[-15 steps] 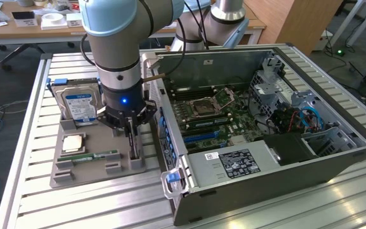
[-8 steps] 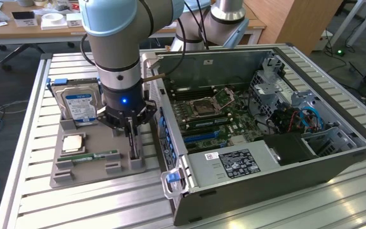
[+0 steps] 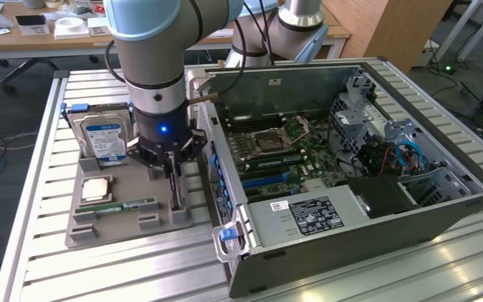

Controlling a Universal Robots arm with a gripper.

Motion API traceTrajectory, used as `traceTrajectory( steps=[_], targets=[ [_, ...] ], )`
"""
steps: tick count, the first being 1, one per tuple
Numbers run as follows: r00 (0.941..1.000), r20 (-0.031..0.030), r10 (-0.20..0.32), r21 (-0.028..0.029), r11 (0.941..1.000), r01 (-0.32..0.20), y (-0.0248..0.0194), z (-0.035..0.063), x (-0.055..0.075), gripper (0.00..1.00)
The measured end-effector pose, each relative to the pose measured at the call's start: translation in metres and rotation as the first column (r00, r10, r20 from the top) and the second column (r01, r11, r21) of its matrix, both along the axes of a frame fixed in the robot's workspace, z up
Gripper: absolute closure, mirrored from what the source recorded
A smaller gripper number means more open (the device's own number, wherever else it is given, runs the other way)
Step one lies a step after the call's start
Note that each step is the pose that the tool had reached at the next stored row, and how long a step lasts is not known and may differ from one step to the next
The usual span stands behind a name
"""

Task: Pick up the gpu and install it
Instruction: 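Pick up the gpu and move the gpu toward the slot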

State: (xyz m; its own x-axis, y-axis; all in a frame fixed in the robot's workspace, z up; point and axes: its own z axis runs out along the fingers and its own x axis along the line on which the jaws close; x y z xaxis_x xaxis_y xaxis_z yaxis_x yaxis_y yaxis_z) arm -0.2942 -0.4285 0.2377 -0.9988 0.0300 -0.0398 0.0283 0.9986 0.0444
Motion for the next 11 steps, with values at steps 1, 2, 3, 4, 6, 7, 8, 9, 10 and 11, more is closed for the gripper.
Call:
traceTrajectory(
  steps=[1,2,3,4,6,7,8,9,10,11],
  targets=[
    [1.0000,0.0000,0.000,-0.0001,1.0000,0.000,0.0000,0.0012,0.000,0.74],
    [1.0000,0.0000,0.000,0.0000,1.0000,0.000,0.0000,0.0028,0.000,0.74],
    [1.0000,-0.0001,0.000,0.0000,1.0000,0.000,0.0000,0.0044,0.000,0.74],
    [1.0000,0.0001,0.000,0.0001,1.0000,0.000,0.0000,0.0058,0.000,0.74],
    [1.0000,-0.0001,0.000,0.0000,1.0000,0.000,0.0000,0.0088,0.000,0.74],
    [1.0000,-0.0001,0.000,0.0000,1.0000,0.000,0.0000,0.0107,0.000,0.74],
    [1.0000,-0.0001,0.000,0.0000,1.0000,0.000,0.0000,0.0129,0.000,0.74],
    [1.0000,0.0000,0.000,0.0000,1.0000,0.000,0.0000,0.0153,0.000,0.74],
    [1.0000,0.0000,0.000,-0.0001,1.0000,0.000,0.0000,0.0174,0.000,0.74],
    [1.0000,0.0000,0.000,0.0000,1.0000,0.000,0.0000,0.0195,0.000,0.74]
  ],
)
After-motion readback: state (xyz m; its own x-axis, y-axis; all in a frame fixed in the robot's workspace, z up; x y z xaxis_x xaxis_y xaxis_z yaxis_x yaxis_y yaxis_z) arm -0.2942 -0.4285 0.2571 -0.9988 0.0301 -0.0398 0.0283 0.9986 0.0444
